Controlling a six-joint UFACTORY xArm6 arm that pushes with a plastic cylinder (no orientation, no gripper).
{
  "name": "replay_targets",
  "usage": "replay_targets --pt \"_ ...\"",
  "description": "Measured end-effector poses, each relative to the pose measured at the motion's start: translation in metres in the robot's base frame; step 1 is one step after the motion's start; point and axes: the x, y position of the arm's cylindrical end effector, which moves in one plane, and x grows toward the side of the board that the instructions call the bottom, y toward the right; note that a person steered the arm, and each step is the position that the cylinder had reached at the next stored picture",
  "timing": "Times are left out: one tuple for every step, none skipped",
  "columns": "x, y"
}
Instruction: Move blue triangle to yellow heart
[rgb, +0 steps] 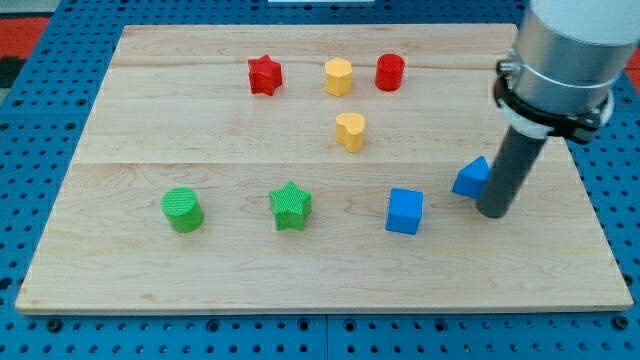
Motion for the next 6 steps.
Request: replay_targets --pt "-0.009 0.014" --pt "-0.024 -0.009" --pt "-0.040 -0.042" --pt "-0.052 -0.082" --pt "-0.079 -0.095" --pt "-0.085 -0.114"
